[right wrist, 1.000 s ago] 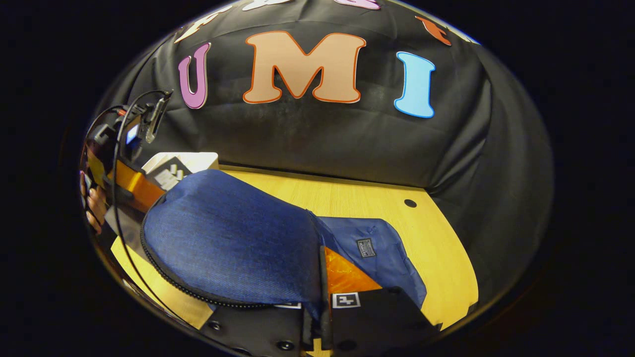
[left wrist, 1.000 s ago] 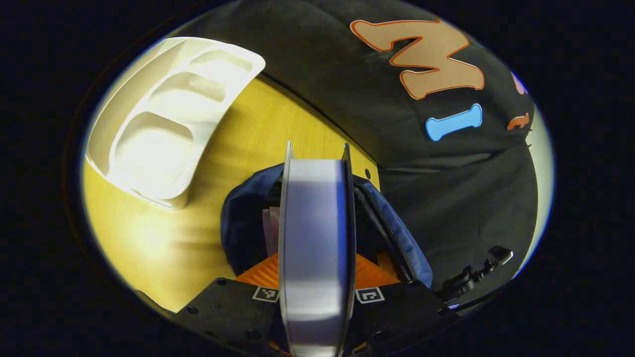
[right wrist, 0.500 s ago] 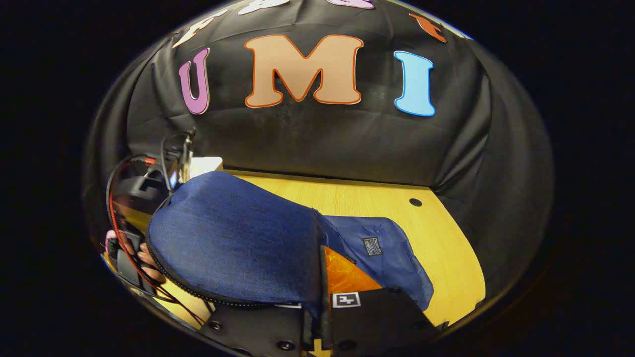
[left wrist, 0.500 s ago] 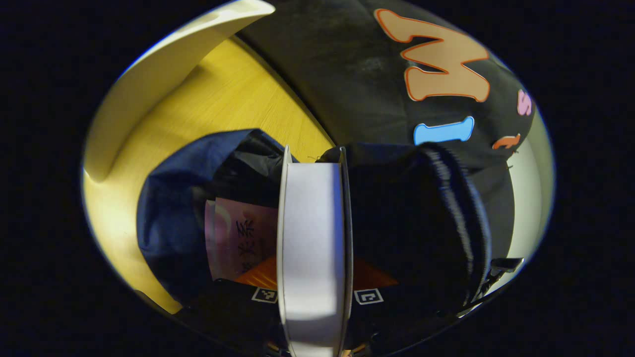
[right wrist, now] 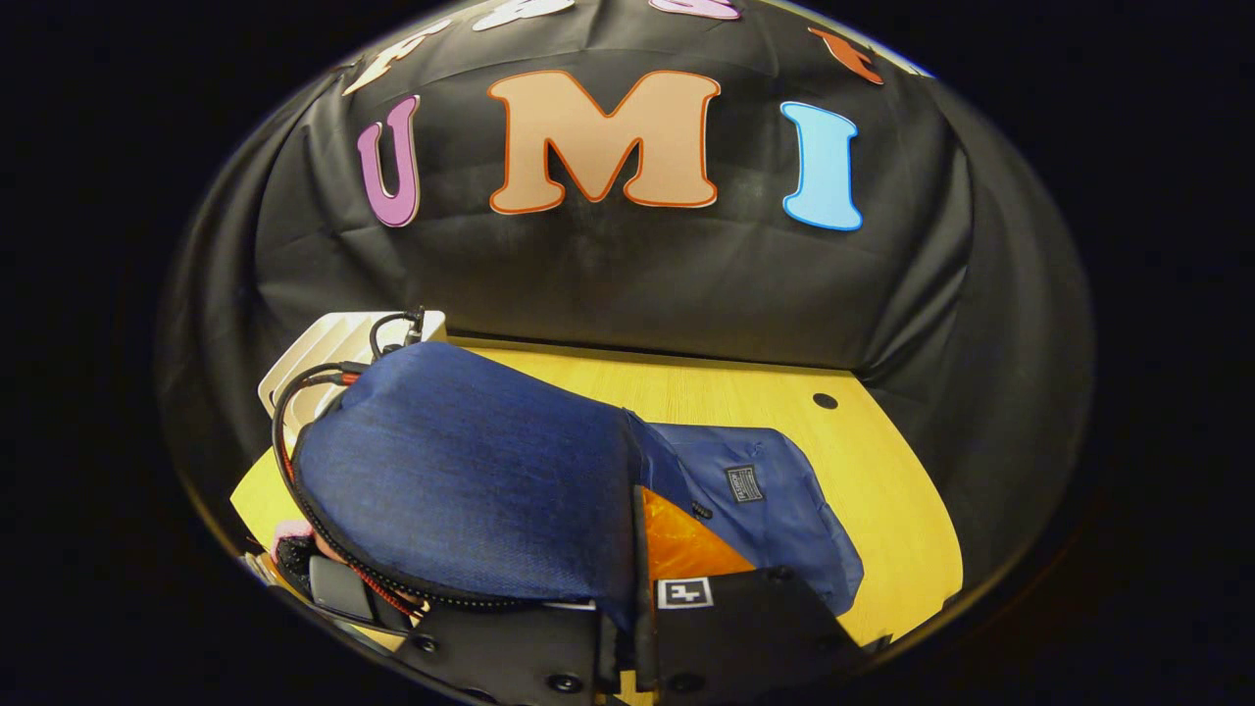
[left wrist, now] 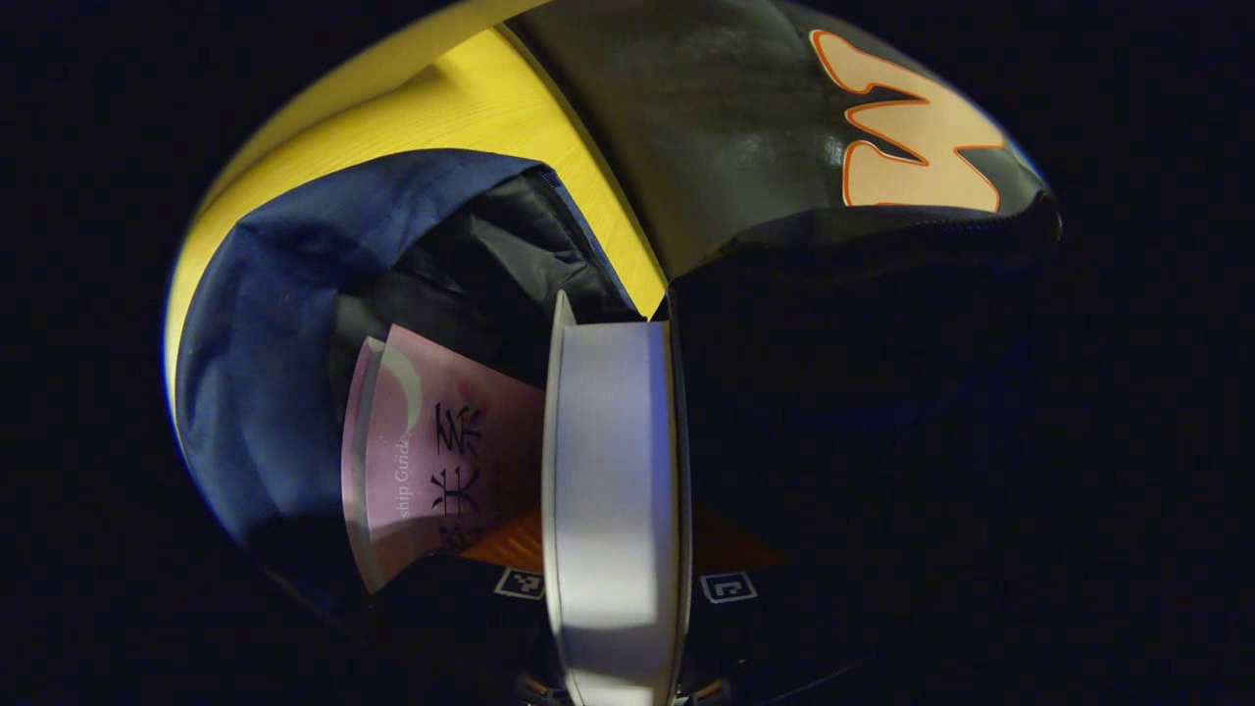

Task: Open the schoolbag, grab two books from the bookshelf and put them into the schoolbag.

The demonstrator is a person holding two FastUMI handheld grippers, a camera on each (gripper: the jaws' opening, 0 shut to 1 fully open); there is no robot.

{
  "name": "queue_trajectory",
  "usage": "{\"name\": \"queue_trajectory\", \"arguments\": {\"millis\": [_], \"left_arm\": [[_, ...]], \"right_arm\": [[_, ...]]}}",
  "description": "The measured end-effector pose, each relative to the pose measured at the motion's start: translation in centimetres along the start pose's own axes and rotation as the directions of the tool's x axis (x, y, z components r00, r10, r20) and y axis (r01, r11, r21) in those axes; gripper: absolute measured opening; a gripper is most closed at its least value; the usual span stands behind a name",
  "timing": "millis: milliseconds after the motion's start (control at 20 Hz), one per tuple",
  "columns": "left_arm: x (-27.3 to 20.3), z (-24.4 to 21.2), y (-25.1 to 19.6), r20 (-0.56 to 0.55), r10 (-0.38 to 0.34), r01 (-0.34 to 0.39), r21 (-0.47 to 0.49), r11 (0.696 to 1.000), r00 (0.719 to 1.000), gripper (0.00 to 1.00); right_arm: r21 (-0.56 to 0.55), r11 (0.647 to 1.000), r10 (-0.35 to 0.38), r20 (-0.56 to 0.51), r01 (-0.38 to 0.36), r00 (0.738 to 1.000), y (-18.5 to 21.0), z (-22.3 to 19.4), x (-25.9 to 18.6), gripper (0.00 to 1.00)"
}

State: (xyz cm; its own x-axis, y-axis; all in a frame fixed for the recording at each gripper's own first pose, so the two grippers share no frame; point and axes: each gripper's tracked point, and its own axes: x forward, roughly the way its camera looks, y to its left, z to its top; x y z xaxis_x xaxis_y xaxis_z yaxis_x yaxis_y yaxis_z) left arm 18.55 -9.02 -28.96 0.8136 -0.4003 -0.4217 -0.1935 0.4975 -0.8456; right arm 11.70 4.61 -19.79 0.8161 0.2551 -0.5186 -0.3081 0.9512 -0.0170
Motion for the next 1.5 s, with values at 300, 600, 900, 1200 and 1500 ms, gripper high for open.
{"name": "queue_trajectory", "arguments": {"millis": [300, 600, 900, 1200, 1500], "left_arm": [[-3.5, 0.4, 2.1, 0.015, 0.181, -0.181, 0.142, 0.973, 0.983, 0.8], [-11.7, 0.2, 3.6, 0.043, 0.306, -0.305, 0.303, 0.903, 0.951, 0.9], [-20.5, 2.3, 1.7, 0.195, 0.375, -0.423, 0.437, 0.794, 0.906, 0.89], [-26.9, 7.9, -4.8, 0.457, 0.287, -0.52, 0.544, 0.659, 0.842, 0.9], [-30.7, 13.6, -9.4, 0.661, 0.173, -0.641, 0.575, 0.508, 0.73, 0.89]], "right_arm": [[0.077, 0.994, 0.087, -0.039, -0.084, 0.995, 0.8, -0.6, -0.8, 0.19], [0.092, 0.985, 0.15, -0.068, -0.143, 0.986, 2.0, -2.3, -5.1, 0.69], [0.098, 0.991, 0.096, -0.022, -0.093, 0.995, 2.3, -1.1, -10.2, 0.98], [0.064, 0.998, -0.025, 0.197, 0.012, 0.98, 0.8, 6.5, -13.2, 0.96], [0.085, 0.993, -0.101, 0.338, 0.077, 0.936, 0.4, 11.6, -14.7, 0.99]]}}
